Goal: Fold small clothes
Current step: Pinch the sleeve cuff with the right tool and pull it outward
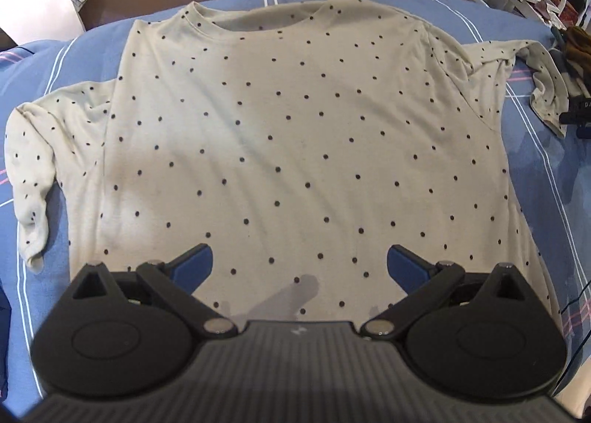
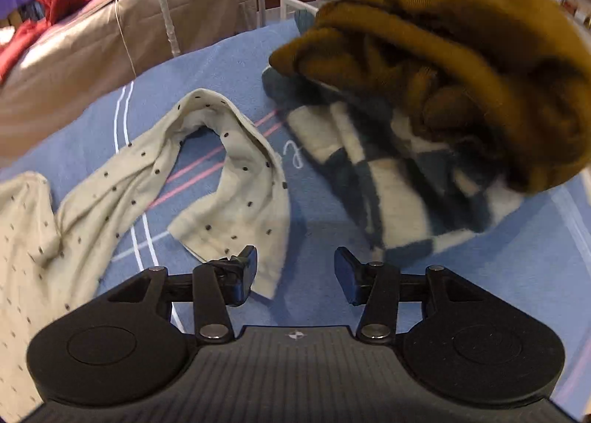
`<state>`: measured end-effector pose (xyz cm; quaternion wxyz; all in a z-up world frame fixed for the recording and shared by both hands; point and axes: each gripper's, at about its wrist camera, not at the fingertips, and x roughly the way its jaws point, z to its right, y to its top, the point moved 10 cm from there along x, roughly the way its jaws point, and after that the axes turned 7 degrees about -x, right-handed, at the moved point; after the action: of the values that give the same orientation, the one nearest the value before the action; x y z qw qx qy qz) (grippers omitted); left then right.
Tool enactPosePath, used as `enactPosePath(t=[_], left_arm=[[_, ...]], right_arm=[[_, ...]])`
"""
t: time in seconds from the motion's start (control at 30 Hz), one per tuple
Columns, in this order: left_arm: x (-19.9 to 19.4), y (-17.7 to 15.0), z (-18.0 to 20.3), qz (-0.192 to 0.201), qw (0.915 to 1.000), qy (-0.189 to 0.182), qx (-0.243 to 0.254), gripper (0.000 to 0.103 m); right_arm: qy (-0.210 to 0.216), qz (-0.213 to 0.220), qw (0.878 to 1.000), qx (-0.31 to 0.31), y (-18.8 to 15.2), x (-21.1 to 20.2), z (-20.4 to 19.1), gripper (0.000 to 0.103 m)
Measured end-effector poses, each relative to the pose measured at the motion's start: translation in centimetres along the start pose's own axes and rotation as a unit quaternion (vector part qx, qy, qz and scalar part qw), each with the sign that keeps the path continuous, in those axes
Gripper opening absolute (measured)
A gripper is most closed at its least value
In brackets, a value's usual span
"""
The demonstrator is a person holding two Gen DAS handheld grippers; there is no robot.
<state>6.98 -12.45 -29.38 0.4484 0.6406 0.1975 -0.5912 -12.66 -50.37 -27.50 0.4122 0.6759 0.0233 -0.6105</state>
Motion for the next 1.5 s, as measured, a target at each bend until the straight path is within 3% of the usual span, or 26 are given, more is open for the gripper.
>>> enactPosePath(t=[0.07,0.13,0.17,0.2,0.23,0.27,0.53,0.67,0.8,0.97,1.03,1.17,1.23,1.37,1.5], left_arm=[[-0.5,0.5,-0.3,0.003,0.9999,0.009,-0.005,0.103],[-0.9,0.5,-0.4,0.004,0.9999,0.013,-0.011,0.103],[-1.0,0.4,-0.5,0.003,0.9998,0.012,-0.013,0.103],[-1.1,0.2,-0.5,0.001,0.9998,0.013,-0.013,0.103],[-1.0,0.0,-0.4,-0.002,0.9998,0.015,-0.011,0.103],[-1.0,-0.1,-0.2,-0.005,0.9998,0.016,-0.008,0.103],[-1.1,-0.6,1.8,-0.009,0.9999,-0.001,0.014,0.103],[-1.2,-0.5,2.6,-0.008,0.9997,-0.013,0.019,0.103],[-1.0,-0.5,3.4,-0.011,0.9994,-0.020,0.027,0.103],[-1.1,-0.6,4.2,-0.014,0.9986,-0.024,0.045,0.103],[-1.1,-0.7,4.2,-0.015,0.9984,-0.023,0.049,0.103],[-1.1,-0.9,3.8,-0.017,0.9988,-0.024,0.040,0.103],[-1.1,-1.0,3.5,-0.018,0.9989,-0.024,0.036,0.103],[-1.1,-1.2,2.7,-0.020,0.9992,-0.022,0.026,0.103],[-1.1,-1.4,1.4,-0.017,0.9996,-0.013,0.018,0.103]], right_arm=[[-0.012,-0.013,1.000,-0.005,-0.1,1.2,-0.1,0.073],[0.013,-0.008,1.000,-0.005,0.0,1.7,-1.0,0.073],[0.024,-0.006,1.000,-0.009,0.0,1.8,-1.4,0.067],[0.036,-0.005,0.999,-0.018,0.0,1.9,-1.7,0.041],[0.046,-0.006,0.998,-0.029,0.1,1.8,-2.1,0.005],[0.053,-0.007,0.998,-0.037,0.3,1.7,-2.3,0.002],[0.070,0.027,0.995,-0.068,2.6,-6.8,1.1,0.001],[0.039,0.022,0.995,-0.086,1.3,-10.7,6.1,0.001],[-0.012,0.010,0.997,-0.071,0.5,-11.4,11.1,0.001],[-0.028,0.001,0.998,-0.059,0.7,-12.1,14.5,0.001],[0.000,-0.020,0.999,-0.043,0.4,-12.2,14.6,0.001],[0.115,-0.063,0.991,-0.001,-0.4,-12.5,12.6,0.001],[0.179,-0.088,0.979,0.039,-0.3,-12.2,10.6,0.001],[0.254,-0.109,0.957,0.085,0.3,-12.0,6.1,0.001],[0.298,-0.125,0.944,0.057,0.8,-11.7,-0.9,0.001]])
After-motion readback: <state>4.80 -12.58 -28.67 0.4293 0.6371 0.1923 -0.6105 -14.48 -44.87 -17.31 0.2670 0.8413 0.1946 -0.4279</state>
